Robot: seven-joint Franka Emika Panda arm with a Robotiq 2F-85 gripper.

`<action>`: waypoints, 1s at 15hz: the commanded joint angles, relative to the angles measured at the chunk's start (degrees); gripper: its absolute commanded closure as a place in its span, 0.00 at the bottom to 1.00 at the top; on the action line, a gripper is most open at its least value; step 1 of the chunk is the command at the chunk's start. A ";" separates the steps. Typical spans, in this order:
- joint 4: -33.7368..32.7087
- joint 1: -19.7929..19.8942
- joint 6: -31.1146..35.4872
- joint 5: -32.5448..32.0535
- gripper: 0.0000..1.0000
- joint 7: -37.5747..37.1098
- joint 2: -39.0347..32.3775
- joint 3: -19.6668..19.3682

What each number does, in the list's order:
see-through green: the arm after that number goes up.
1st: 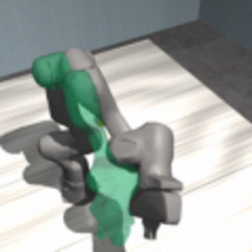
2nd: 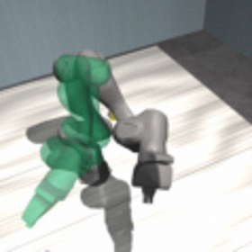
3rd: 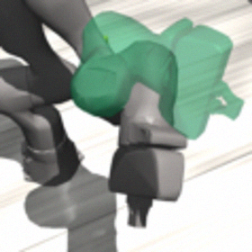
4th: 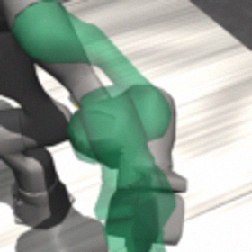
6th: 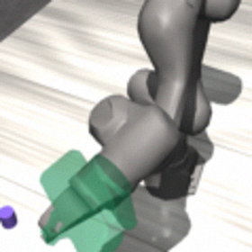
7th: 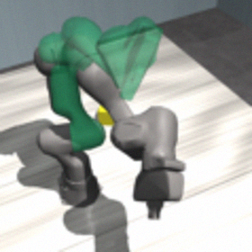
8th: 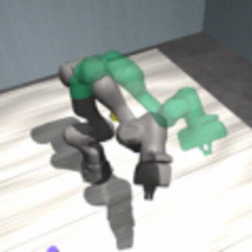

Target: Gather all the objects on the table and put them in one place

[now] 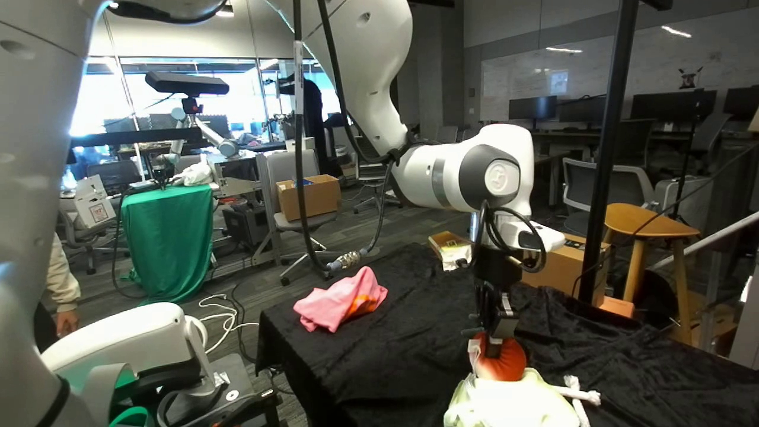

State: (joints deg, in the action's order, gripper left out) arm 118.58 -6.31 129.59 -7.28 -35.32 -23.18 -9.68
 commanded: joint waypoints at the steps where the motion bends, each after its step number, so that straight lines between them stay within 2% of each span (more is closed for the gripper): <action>1: -0.87 1.54 -0.94 2.38 0.92 0.54 -1.12 1.64; 9: -8.05 3.54 -0.81 10.88 0.92 1.35 -10.67 4.16; 15: -12.28 3.72 -1.73 13.91 0.92 -0.02 -14.52 3.41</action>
State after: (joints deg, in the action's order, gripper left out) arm 109.46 -3.31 129.12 4.84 -35.08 -35.53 -6.37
